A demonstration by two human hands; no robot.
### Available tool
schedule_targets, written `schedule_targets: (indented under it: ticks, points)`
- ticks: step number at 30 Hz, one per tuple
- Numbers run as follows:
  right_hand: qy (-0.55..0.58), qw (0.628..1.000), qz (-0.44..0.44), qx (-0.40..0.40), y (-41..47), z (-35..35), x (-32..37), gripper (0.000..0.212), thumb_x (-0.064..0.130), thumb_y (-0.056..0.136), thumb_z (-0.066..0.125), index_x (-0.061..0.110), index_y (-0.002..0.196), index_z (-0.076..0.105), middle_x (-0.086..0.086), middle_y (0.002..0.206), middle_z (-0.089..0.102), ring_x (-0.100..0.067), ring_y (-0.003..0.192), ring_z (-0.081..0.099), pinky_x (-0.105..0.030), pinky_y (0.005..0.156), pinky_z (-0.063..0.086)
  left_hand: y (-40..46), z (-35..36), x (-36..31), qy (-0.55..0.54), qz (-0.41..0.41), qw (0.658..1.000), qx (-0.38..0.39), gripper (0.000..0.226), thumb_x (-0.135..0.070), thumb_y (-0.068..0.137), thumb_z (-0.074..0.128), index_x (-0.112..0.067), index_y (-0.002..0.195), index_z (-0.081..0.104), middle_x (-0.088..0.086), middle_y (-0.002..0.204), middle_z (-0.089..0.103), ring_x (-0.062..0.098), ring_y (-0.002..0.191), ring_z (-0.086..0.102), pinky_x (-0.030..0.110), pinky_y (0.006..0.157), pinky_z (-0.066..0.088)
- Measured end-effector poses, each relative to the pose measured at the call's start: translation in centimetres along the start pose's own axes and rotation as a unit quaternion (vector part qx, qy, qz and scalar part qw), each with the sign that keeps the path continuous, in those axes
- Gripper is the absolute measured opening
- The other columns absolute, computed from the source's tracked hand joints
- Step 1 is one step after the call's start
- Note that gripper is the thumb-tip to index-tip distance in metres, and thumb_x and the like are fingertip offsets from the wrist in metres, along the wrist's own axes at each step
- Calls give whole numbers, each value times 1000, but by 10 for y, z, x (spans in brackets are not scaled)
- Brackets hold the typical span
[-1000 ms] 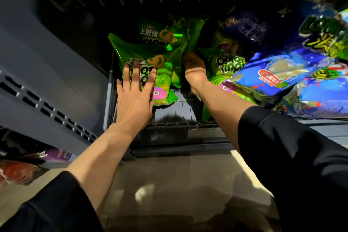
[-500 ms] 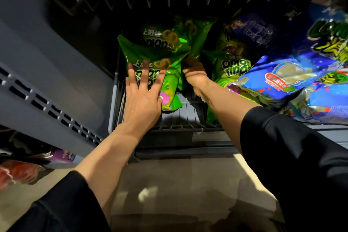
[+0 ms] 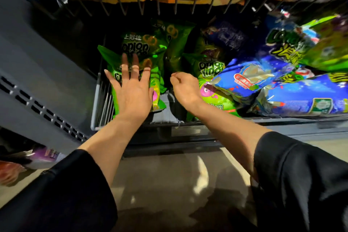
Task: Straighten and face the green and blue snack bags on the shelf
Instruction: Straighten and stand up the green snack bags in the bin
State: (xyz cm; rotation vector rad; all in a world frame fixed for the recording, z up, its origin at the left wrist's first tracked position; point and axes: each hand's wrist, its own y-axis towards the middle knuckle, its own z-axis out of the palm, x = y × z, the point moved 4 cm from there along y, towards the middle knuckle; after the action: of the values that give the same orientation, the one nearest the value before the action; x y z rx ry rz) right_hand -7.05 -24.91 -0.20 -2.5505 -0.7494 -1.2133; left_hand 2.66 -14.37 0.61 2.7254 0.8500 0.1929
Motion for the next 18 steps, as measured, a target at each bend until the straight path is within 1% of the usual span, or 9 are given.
schedule_targets:
  ticks: [2,4,6,7,9,11,13,16,18]
  points:
    - [-58,998,-33,-13,-21,-19,-5,26,16,91,49,8,110,66,-12,112,68,-31,106,59,-39,89,48,-2,-14,-27,-41,31,998,-25,64,-33,91,59,-16,147,33,14,155,28,35,147,10,64,115,6]
    - [-153,984,-81,-43,-38,-41,-12,28,9,87,52,7,112,65,-13,112,66,-32,107,58,-40,88,48,-6,-19,-53,-110,51,993,-12,60,-27,92,59,-11,145,36,14,153,33,33,146,16,57,118,10]
    - [-255,952,-150,-81,-52,-61,-18,21,4,77,58,6,96,68,-13,100,66,-35,98,58,-39,78,46,-11,-16,-77,-197,38,980,21,56,-22,93,58,-7,143,38,14,151,36,32,146,19,49,118,15]
    - [-301,933,-169,-101,-57,-70,-24,16,5,72,61,7,87,68,-12,95,65,-34,93,58,-39,75,44,-13,-15,-87,-243,25,969,38,55,-21,93,57,-6,143,38,15,149,39,32,144,24,45,117,20]
    - [-372,900,-190,-127,-65,-89,-37,17,11,68,62,10,84,67,-9,94,62,-32,93,56,-38,81,41,-14,-13,-108,-331,0,942,61,54,-22,94,58,-6,142,40,14,143,45,32,134,40,40,109,32]
    - [-426,872,-201,-131,-72,-105,-51,26,14,66,57,8,90,66,-11,102,62,-32,102,53,-39,96,36,-10,-16,-129,-381,-5,922,63,52,-23,93,60,-8,140,44,14,136,51,31,124,50,39,101,38]
    - [-469,848,-213,-121,-79,-119,-64,37,16,66,53,4,100,64,-16,117,61,-33,114,51,-42,106,28,-1,-16,-148,-417,-3,906,73,56,-22,90,64,-9,140,44,13,136,52,28,125,50,36,103,38]
    - [-536,809,-223,-90,-88,-131,-84,57,18,66,51,0,120,60,-15,134,55,-28,129,48,-51,112,22,6,-12,-179,-444,28,890,103,64,-24,85,70,-10,142,43,11,136,53,26,125,50,35,104,39]
    - [-569,789,-219,-79,-88,-140,-95,63,18,68,57,0,129,55,-12,142,49,-24,138,39,-59,113,23,6,-9,-193,-433,36,896,96,63,-26,85,71,-11,141,46,9,135,56,25,125,51,34,104,38]
